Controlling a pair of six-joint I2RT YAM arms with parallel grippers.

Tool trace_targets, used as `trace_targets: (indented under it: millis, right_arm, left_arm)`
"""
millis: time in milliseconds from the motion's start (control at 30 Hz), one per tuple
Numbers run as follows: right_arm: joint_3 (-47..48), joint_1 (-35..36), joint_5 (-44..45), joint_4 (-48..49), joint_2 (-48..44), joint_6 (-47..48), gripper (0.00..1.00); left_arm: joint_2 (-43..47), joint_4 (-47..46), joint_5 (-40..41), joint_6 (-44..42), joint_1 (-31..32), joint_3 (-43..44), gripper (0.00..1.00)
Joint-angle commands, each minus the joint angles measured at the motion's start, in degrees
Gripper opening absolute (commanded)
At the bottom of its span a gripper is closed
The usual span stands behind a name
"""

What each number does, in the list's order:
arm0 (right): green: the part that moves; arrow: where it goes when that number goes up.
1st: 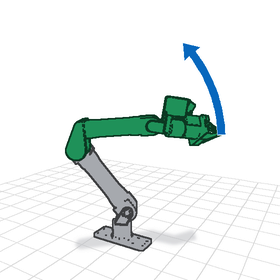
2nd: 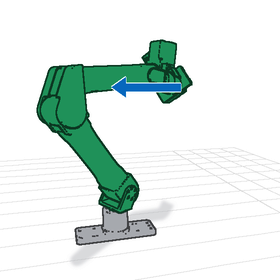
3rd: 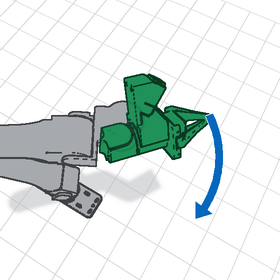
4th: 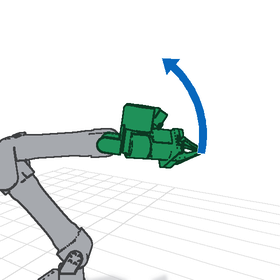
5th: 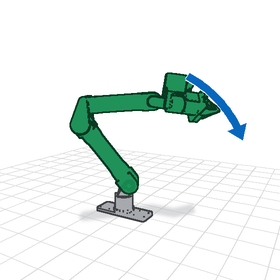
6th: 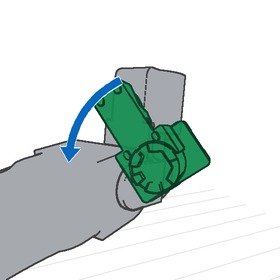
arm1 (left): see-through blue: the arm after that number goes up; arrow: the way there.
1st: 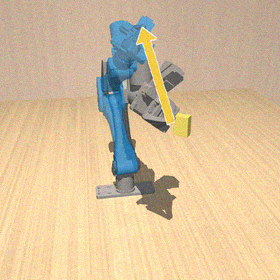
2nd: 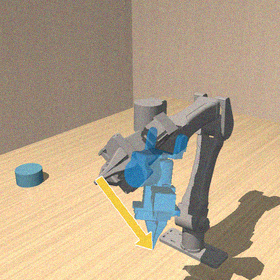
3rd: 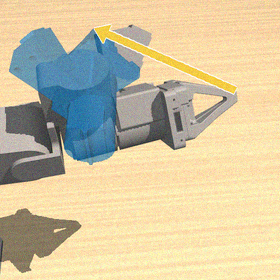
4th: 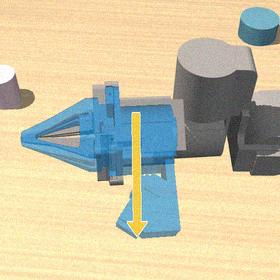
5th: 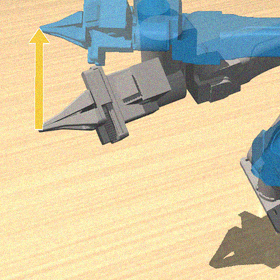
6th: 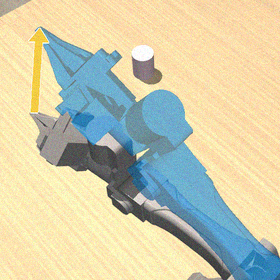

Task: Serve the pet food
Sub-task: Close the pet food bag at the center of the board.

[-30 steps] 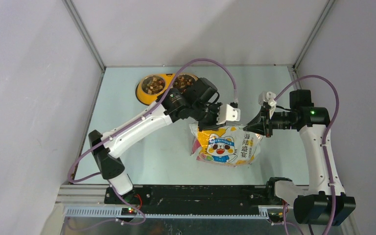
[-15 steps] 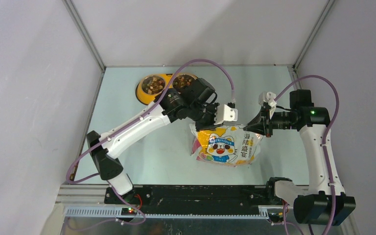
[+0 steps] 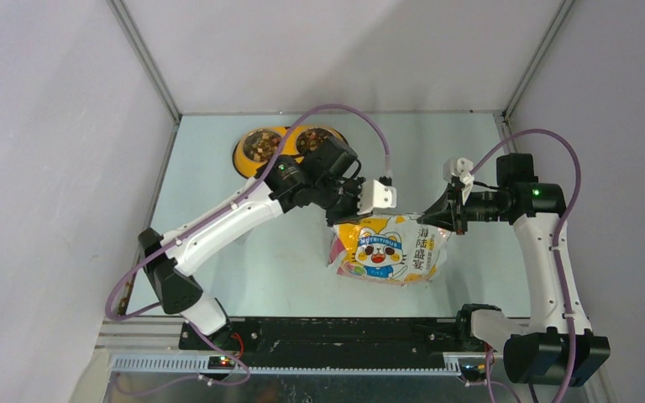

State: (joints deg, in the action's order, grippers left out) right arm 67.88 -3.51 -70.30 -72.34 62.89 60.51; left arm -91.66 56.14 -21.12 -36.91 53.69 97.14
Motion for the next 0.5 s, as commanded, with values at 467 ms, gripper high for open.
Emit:
trace_targets:
  millis: [467]
  right_arm:
    - [2.1, -0.4, -4.9, -2.4, -0.3, 0.6, 0.00]
  left_arm:
    - [9.1, 3.1, 4.5, -1.4, -9.7, -4.5, 0.03]
